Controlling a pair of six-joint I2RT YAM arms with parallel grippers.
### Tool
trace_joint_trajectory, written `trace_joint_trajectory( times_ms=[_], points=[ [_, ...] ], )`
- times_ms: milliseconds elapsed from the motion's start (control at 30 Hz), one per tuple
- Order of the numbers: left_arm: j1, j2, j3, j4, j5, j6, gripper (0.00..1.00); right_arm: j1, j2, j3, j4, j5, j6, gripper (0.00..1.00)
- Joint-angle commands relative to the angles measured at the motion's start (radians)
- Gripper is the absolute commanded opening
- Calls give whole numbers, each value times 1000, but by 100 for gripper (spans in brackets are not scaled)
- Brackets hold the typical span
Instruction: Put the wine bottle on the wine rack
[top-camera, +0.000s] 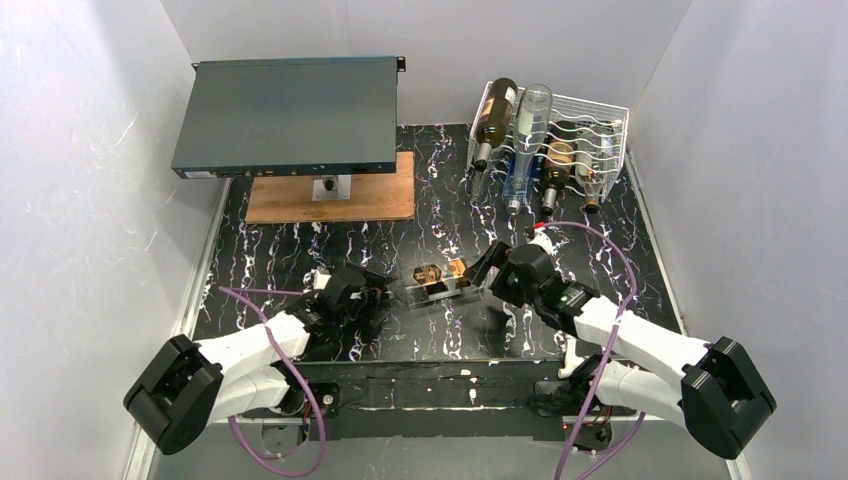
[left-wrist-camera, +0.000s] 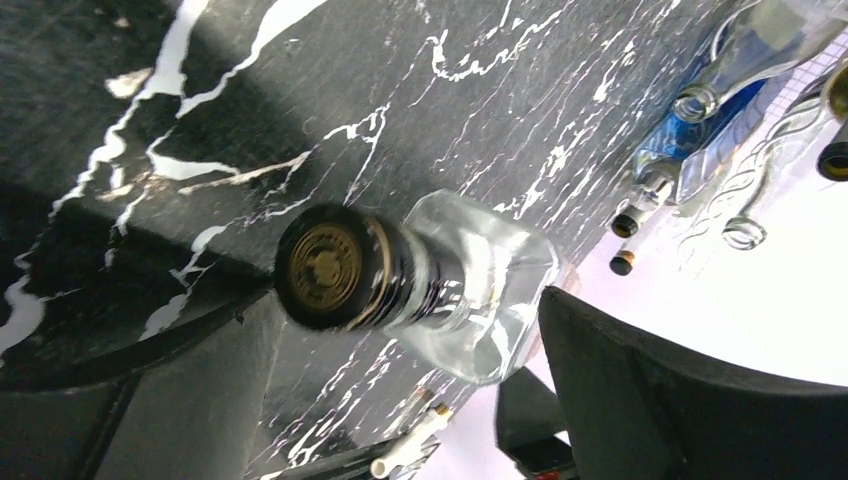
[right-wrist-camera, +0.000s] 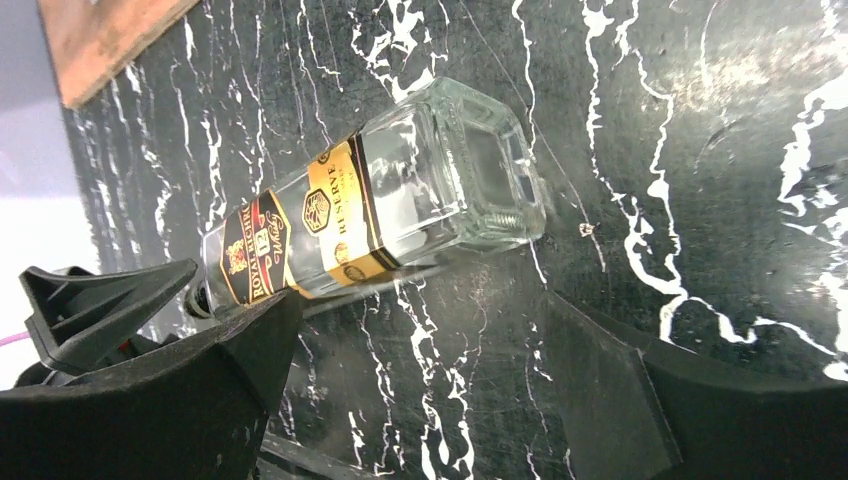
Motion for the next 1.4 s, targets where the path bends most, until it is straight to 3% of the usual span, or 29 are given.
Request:
trace_joint_trajectory(
  times_ms=[0,100,233,433,600,833,1100,1367],
  points=[
    [-7,-54,2,-178,-3,89,98,-2,17,131,-176,35,-123,98],
    [-7,-111,39,-266,-2,153,98,0,65,202,-305,27,-112,98],
    [-6,-210,67,-376,8,322,98,8,106,242,-352,11,-27,98],
    [-5,-529,68,-474,-8,571,98,56,188,308,-415,66,150,98],
    [-4,-668,283,-712,-47,806,98,113,291,396,-448,103,287,98],
    [-4,-628,634,-974,-167,1194,98,211,430,559,-598,248,433,98],
    [-3,-638,649,-975,-269,1447,98,235,587,677,-675,280,555,98],
    [-3,-757,542,-925,-326,1516,98,233,679,750,-694,340,575,98]
  ],
)
